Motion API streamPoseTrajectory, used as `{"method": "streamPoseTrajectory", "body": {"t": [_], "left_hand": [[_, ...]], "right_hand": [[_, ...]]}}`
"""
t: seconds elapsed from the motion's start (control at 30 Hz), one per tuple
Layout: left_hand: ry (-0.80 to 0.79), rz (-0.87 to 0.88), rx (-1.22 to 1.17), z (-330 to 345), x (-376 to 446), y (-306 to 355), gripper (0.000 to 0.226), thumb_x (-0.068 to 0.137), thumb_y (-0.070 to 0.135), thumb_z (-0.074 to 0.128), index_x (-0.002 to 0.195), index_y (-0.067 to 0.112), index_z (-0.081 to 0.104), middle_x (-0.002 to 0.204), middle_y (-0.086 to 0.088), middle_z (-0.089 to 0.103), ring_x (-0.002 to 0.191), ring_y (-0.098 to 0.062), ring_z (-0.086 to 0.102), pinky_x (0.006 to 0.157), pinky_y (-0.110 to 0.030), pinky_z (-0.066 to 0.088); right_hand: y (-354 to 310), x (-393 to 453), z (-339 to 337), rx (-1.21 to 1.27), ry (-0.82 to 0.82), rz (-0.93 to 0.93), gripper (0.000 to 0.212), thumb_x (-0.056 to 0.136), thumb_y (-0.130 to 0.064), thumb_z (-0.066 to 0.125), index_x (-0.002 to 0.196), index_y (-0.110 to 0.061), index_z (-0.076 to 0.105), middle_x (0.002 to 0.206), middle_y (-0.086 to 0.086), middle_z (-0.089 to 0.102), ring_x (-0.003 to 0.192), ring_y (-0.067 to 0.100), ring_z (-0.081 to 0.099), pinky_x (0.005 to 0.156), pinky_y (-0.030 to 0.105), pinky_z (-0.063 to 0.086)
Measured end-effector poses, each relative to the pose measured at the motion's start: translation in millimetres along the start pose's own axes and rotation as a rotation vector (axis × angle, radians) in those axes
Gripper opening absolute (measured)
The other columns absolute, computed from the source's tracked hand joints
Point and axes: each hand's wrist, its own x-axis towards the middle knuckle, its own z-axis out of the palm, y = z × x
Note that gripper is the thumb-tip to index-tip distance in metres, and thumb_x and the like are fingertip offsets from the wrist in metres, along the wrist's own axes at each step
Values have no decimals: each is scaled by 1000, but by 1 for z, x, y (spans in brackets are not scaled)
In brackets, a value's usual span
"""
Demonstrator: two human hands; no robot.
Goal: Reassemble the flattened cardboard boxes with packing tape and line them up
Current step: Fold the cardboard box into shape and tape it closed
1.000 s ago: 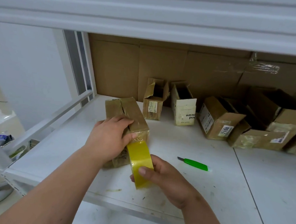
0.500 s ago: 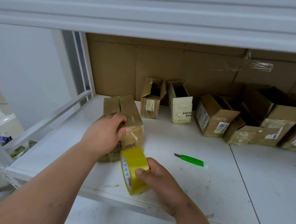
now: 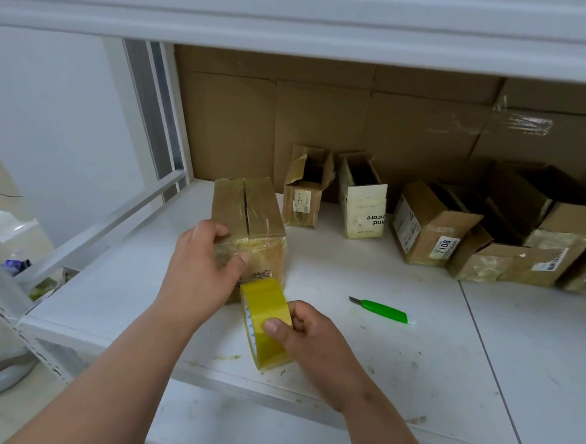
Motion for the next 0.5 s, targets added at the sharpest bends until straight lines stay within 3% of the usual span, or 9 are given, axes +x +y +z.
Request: {"method": "streamPoseTrajectory", "body": {"t": [0.1, 0.17, 0.23, 0.3, 0.4, 0.5], "left_hand": [[17, -21, 24, 3, -10, -2, 51, 79, 38, 79, 122, 18, 59, 143, -2, 41, 134, -27, 31, 105, -31, 27], [46, -49, 52, 3, -16, -2, 62, 74, 48, 80, 128, 24, 61, 133, -1, 34, 130, -23, 26, 105, -31, 25], [24, -66, 24, 3, -20, 0, 71, 73, 51, 79, 136, 28, 56, 117, 4, 30, 120, -16, 30, 99, -25, 27], [-47, -92, -2, 2, -22, 3, 79, 74, 53, 77, 144, 32, 46, 115, 6, 38, 113, -14, 42, 93, -25, 35], [-135, -164, -99, 4, -27, 5, 83, 77, 51, 76, 148, 41, 35, 110, 8, 55, 98, -9, 56, 81, -24, 42], [-148, -241, -294, 8, -32, 4, 81, 78, 45, 77, 146, 47, 34, 96, 4, 58, 83, -4, 57, 67, -11, 40]], "right_hand": [[-2, 0, -4, 35, -54, 11, 20, 89, -36, 70, 105, -24, 69, 98, -8, 74, 91, 7, 69, 82, 26, 54], [-3, 0, -11, 33, -58, 12, 25, 81, -39, 67, 100, -25, 73, 98, -2, 75, 92, 10, 69, 87, 33, 53], [-4, 2, -21, 70, -7, 21, 21, 79, -31, 62, 92, -23, 76, 93, -2, 75, 91, 9, 68, 86, 29, 50], [-1, 7, -32, 36, 132, 18, 16, 85, -15, 61, 86, -22, 76, 91, -6, 75, 91, 7, 68, 82, 22, 48], [20, 21, -53, -473, 480, -25, 25, 84, -4, 59, 94, -24, 70, 107, -8, 65, 108, 16, 58, 90, 23, 42], [40, 28, -76, -910, 518, 195, 51, 88, -12, 51, 138, -26, 52, 148, -1, 43, 137, 22, 35, 115, 38, 25]]}}
